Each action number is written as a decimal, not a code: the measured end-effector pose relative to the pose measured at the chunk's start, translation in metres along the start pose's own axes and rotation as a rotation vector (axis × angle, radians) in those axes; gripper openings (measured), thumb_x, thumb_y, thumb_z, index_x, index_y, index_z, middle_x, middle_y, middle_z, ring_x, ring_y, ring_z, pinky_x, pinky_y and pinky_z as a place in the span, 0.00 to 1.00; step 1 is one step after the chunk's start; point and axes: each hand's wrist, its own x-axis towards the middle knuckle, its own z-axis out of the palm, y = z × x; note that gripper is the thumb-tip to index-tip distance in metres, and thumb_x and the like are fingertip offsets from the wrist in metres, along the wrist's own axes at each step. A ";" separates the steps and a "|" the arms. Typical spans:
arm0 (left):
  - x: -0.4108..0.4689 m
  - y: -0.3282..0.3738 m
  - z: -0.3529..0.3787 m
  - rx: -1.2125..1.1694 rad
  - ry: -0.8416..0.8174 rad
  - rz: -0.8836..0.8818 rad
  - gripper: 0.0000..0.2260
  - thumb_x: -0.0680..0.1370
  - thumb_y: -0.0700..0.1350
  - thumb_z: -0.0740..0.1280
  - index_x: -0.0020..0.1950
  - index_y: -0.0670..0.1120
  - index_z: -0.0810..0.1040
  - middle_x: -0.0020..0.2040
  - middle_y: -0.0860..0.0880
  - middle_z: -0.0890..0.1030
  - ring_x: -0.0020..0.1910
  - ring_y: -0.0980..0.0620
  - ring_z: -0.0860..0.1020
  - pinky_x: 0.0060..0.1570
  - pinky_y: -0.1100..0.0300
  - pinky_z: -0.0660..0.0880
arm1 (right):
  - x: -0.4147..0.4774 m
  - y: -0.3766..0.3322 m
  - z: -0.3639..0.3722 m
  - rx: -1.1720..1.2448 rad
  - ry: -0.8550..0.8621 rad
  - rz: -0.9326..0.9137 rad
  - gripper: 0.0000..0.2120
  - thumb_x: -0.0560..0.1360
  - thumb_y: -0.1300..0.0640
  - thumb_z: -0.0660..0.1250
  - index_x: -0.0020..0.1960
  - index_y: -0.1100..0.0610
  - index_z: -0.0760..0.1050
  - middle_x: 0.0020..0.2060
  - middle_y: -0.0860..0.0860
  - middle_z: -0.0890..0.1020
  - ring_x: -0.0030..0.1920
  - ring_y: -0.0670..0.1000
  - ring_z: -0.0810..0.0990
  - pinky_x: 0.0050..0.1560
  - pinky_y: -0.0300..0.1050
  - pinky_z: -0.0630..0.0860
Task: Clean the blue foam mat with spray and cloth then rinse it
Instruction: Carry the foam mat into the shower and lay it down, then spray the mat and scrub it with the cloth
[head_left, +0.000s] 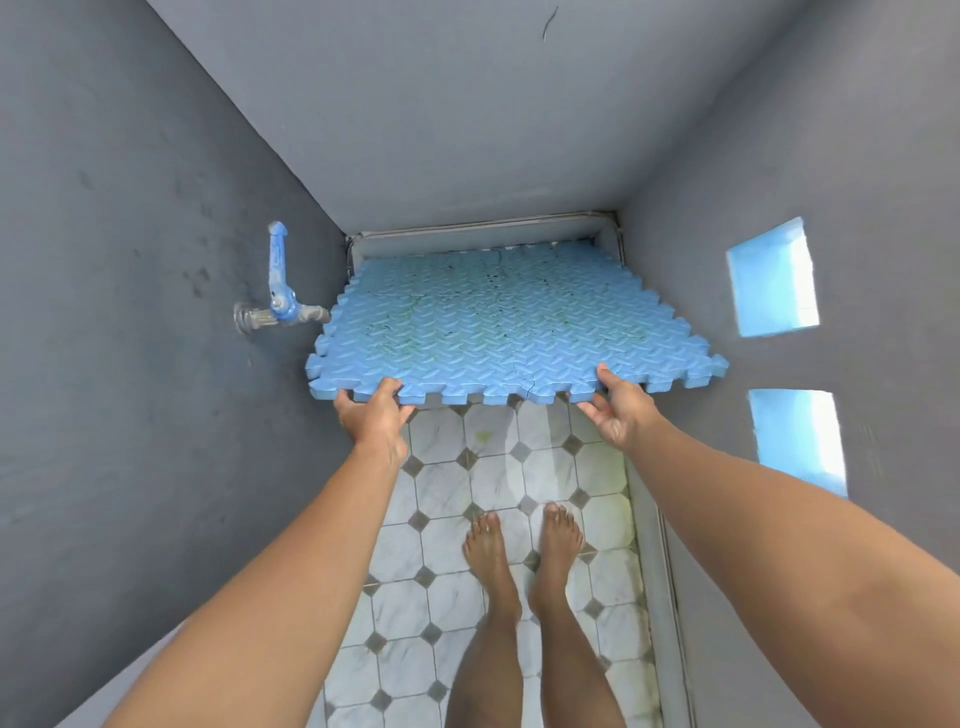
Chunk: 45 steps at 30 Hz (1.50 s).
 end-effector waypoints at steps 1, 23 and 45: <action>-0.001 -0.005 -0.004 -0.004 0.002 -0.005 0.35 0.78 0.31 0.69 0.80 0.49 0.60 0.59 0.45 0.79 0.51 0.48 0.83 0.53 0.49 0.83 | 0.000 0.004 -0.006 -0.013 -0.009 0.006 0.24 0.80 0.61 0.67 0.74 0.58 0.65 0.56 0.54 0.84 0.54 0.56 0.85 0.39 0.54 0.84; -0.016 -0.038 -0.043 0.772 -0.108 -0.171 0.28 0.79 0.50 0.71 0.76 0.41 0.67 0.73 0.43 0.74 0.68 0.40 0.77 0.54 0.50 0.76 | -0.016 0.013 -0.049 -0.619 0.121 0.028 0.17 0.79 0.55 0.68 0.65 0.58 0.70 0.50 0.56 0.74 0.39 0.53 0.74 0.52 0.57 0.79; -0.313 0.312 0.127 0.538 -0.509 1.014 0.16 0.76 0.48 0.76 0.59 0.49 0.75 0.52 0.51 0.82 0.49 0.55 0.81 0.53 0.57 0.77 | -0.327 -0.303 0.111 -0.952 -0.251 -1.161 0.07 0.75 0.59 0.70 0.53 0.51 0.79 0.45 0.48 0.81 0.46 0.49 0.79 0.49 0.46 0.77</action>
